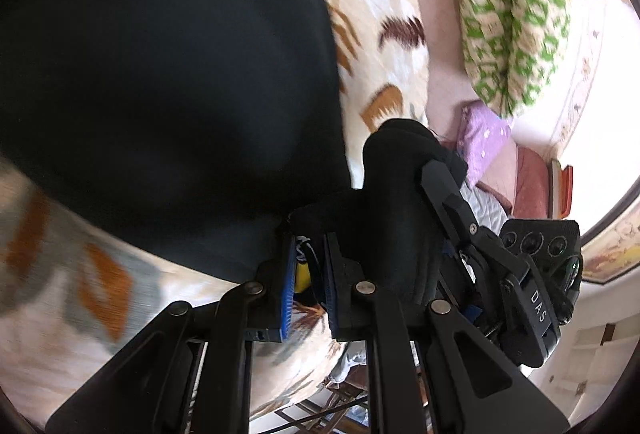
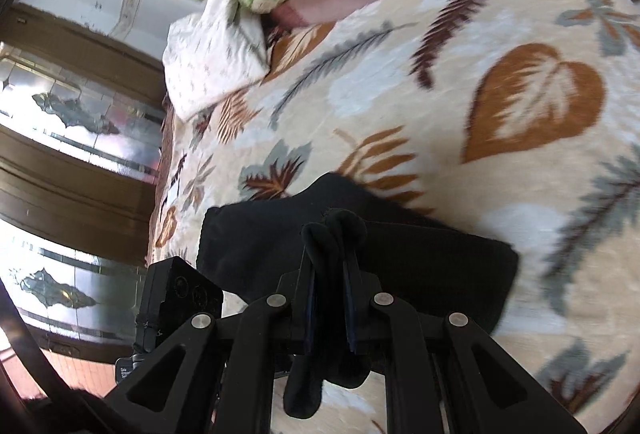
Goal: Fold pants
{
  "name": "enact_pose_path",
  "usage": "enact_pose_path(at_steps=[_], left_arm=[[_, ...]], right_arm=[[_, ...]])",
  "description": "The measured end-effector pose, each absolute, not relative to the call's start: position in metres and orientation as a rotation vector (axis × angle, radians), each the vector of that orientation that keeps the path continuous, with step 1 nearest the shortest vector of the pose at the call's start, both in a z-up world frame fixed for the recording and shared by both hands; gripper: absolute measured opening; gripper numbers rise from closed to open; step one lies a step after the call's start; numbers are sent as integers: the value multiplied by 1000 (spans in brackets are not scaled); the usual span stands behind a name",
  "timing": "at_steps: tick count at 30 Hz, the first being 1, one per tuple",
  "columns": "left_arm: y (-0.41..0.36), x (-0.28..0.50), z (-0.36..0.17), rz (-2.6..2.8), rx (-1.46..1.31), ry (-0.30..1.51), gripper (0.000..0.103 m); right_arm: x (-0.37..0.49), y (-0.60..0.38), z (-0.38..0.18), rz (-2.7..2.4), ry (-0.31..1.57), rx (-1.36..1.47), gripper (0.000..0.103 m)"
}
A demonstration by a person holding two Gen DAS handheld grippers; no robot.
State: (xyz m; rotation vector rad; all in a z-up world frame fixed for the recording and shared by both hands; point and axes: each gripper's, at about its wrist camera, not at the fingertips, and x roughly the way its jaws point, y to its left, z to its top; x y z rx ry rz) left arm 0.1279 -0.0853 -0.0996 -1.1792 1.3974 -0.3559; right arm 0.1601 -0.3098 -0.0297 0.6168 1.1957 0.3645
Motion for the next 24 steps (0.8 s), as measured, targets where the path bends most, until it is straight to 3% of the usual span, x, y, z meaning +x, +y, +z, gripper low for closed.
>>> enact_pose_path(at_steps=[11,20,21,24], left_arm=[[-28,127,-98,-278,-1119,1368,11],[-25,135,-75,-295,-966,1336,11],[-25,136,-74,-296,-954,1341,11],[-27,141,-68,-326,-935,1346,11]], right_arm=[[179,-249,-75,349,1320,575,21],[160,-258,-40,358,1223,595,33],[152,-266,-32,355,1184,618,35],[128,-286,-23,334,1116,706,56]])
